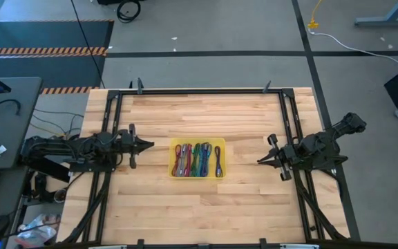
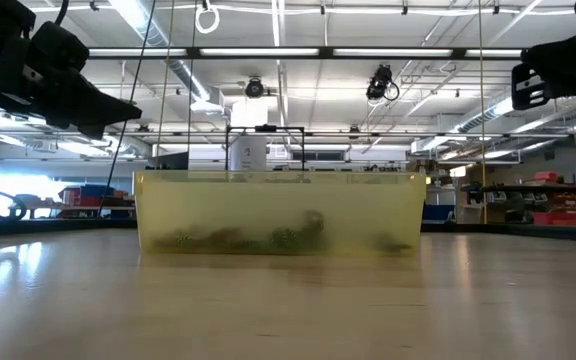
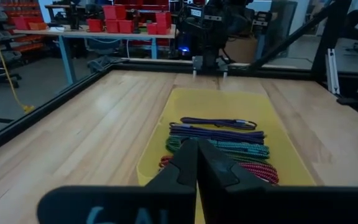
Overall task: Pick and place USB-C Cables
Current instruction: Return to Home Position
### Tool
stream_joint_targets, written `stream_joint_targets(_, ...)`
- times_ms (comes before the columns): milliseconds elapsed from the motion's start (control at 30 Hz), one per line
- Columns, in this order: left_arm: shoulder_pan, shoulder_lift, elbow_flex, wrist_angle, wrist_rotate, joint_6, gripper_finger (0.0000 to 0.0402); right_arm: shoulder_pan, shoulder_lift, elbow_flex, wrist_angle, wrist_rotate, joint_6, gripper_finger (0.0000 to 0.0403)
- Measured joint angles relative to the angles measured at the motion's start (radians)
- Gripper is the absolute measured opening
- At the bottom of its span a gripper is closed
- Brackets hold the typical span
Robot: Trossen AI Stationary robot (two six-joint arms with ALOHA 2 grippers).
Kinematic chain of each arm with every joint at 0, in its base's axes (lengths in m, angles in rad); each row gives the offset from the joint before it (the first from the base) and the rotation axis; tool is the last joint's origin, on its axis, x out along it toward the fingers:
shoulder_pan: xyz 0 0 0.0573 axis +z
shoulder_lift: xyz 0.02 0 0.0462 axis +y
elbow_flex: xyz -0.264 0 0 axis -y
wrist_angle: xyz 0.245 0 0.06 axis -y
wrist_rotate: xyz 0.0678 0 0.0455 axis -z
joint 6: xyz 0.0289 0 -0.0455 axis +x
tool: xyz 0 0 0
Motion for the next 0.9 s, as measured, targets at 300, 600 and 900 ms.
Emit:
stream_joint_targets(300, 0.000, 0.000, 0.000, 0.008, -0.007, 0.001, 0.0005, 0.000, 0.000, 0.000, 0.001, 0.000, 0.000, 0.0026)
stream_joint_targets(600, 0.000, 0.000, 0.000, 0.013, -0.006, 0.001, 0.0005, 0.000, 0.000, 0.000, 0.002, 0.000, 0.000, 0.0026)
stream_joint_targets(900, 0.000, 0.000, 0.000, 0.016, -0.003, 0.002, 0.0005, 0.000, 0.000, 0.000, 0.002, -0.001, 0.000, 0.0026)
